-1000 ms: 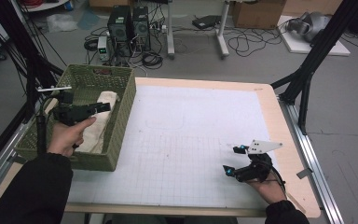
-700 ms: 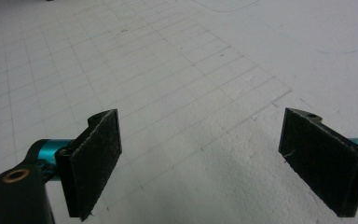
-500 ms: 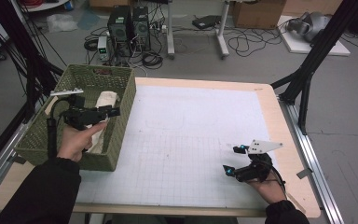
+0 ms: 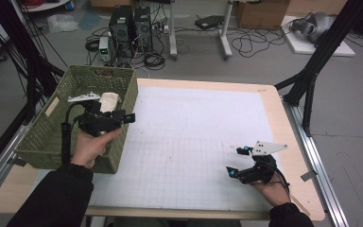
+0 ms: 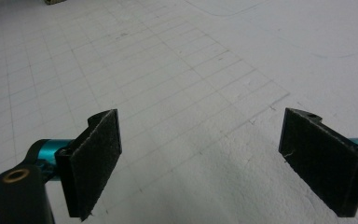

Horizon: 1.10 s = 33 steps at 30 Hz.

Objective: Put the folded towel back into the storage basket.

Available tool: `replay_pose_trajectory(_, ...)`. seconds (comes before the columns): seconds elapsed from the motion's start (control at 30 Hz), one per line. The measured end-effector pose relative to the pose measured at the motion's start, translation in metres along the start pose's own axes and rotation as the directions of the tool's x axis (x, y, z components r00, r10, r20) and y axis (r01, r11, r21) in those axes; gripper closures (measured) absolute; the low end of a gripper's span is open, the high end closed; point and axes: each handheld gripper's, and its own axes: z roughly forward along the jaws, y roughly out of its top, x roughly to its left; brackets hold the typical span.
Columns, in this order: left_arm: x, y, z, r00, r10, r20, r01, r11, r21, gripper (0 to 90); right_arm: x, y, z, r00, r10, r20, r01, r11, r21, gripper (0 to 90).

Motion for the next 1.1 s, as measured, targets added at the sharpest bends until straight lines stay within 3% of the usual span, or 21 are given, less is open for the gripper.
replay_pose_trajectory(0.4, -0.025, -0.010, 0.015, 0.9966, 0.072, -0.040, -0.072, 0.9972, 0.019, 35.6, 0.000, 0.002, -0.002, 1.0000, -0.004, 0.002, 0.004, 1.000, -0.013, 12.3)
replay_pose_trajectory(0.67, -0.038, -0.020, 0.026, 0.9945, 0.096, -0.042, -0.094, 0.9949, 0.036, 34.3, 0.000, 0.003, -0.003, 1.0000, -0.005, 0.005, 0.005, 1.000, -0.020, 12.3)
replay_pose_trajectory(0.77, -0.047, -0.023, 0.030, 0.9906, 0.130, -0.041, -0.128, 0.9902, 0.056, 34.3, 0.000, 0.003, -0.003, 1.0000, -0.004, 0.005, 0.004, 1.000, -0.024, 12.3)
replay_pose_trajectory(1.1, -0.054, -0.037, 0.046, 0.9892, 0.141, -0.039, -0.138, 0.9882, 0.065, 34.0, 0.000, 0.003, -0.003, 1.0000, -0.005, 0.004, 0.005, 1.000, -0.025, 12.3)
